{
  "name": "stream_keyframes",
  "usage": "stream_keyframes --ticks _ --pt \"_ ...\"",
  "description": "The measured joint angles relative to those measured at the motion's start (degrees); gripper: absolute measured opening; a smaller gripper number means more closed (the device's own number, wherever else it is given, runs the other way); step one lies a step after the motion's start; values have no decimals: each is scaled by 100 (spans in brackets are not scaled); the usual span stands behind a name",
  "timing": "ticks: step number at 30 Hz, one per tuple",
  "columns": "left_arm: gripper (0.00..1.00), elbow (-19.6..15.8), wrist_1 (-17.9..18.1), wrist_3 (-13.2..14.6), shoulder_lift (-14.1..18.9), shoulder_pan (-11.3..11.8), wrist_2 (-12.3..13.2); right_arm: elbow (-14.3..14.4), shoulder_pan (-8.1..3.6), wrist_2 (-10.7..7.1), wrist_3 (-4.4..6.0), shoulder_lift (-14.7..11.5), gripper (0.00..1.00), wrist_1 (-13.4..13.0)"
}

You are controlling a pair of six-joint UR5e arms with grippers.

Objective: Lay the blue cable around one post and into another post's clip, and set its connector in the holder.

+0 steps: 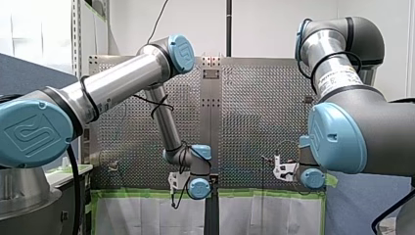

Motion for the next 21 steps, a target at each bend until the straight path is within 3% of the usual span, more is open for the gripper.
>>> stream_keyframes --ticks 21 --pt "100 -2 157 213 -1 -48 -52 1 -5 23 -53 0 0 3"
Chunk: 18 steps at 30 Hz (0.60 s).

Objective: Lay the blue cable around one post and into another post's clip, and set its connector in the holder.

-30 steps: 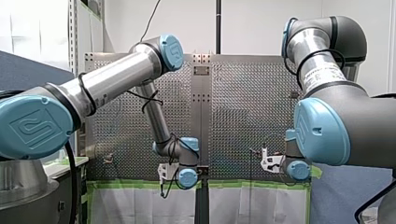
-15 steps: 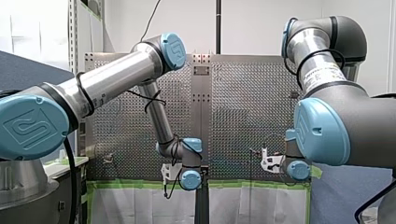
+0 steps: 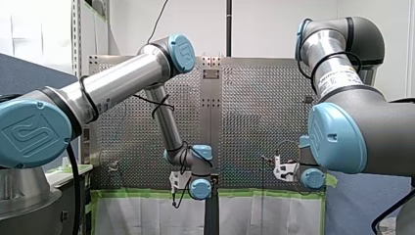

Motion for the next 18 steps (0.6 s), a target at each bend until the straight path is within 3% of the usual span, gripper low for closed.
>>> stream_keyframes --ticks 15,17,18 --pt "100 0 30 234 -6 234 183 -1 6 0 -3 0 0 7" --pt "82 0 35 245 -8 249 187 -1 6 -1 -3 0 0 9" --pt "82 0 41 249 -6 256 197 0 6 0 -4 0 0 9"
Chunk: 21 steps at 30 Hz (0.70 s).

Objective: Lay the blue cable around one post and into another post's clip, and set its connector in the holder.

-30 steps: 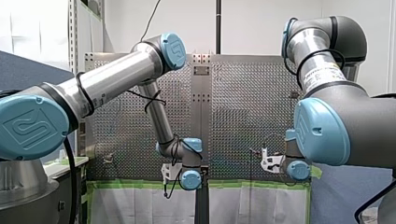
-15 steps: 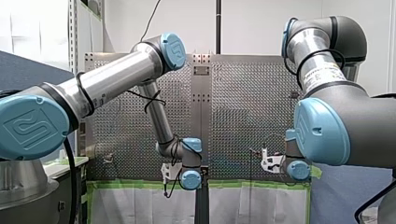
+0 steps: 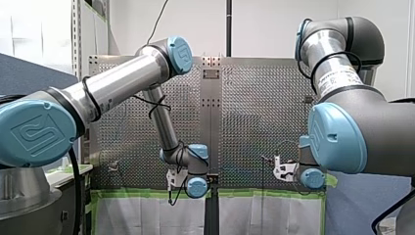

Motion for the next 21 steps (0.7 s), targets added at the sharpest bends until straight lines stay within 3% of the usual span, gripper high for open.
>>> stream_keyframes --ticks 4,13,18,20,21 --pt "73 0 9 8 -1 11 32 -2 0 3 -11 0 0 3" --pt "70 0 6 60 0 14 81 -4 1 4 -23 0 0 3" --pt "56 0 0 72 1 14 56 -9 1 4 -23 0 0 5" --pt "45 0 1 71 -1 18 53 -11 1 4 -23 0 0 4" --pt "45 0 1 70 0 19 53 -12 0 4 -23 0 0 3"
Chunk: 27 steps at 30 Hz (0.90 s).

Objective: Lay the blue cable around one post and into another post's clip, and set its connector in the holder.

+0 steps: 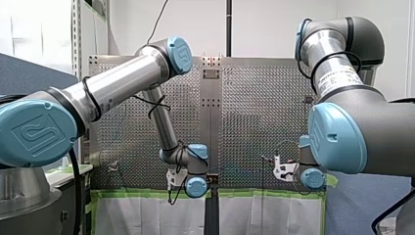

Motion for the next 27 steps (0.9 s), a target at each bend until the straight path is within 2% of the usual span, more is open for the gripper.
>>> stream_keyframes --ticks 1,5,12,13,15,16,18,19,27 --pt "40 0 2 -2 1 0 2 0 0 0 0 0 0 -1" --pt "32 0 8 -8 0 3 12 0 0 0 0 0 0 0" --pt "29 0 -4 -19 1 4 22 1 0 0 0 0 0 5" --pt "25 0 -5 -19 0 5 23 0 0 0 0 0 0 5" --pt "25 0 -6 -23 1 8 23 1 -1 0 0 0 0 7" --pt "21 0 -6 -24 1 9 23 2 -1 0 0 0 0 9" --pt "21 0 -7 -30 0 11 26 0 0 0 -6 0 0 14" --pt "18 0 -7 -32 0 11 27 1 0 0 -11 0 0 16" --pt "13 0 -13 -37 1 13 42 -1 0 0 -25 0 0 23"
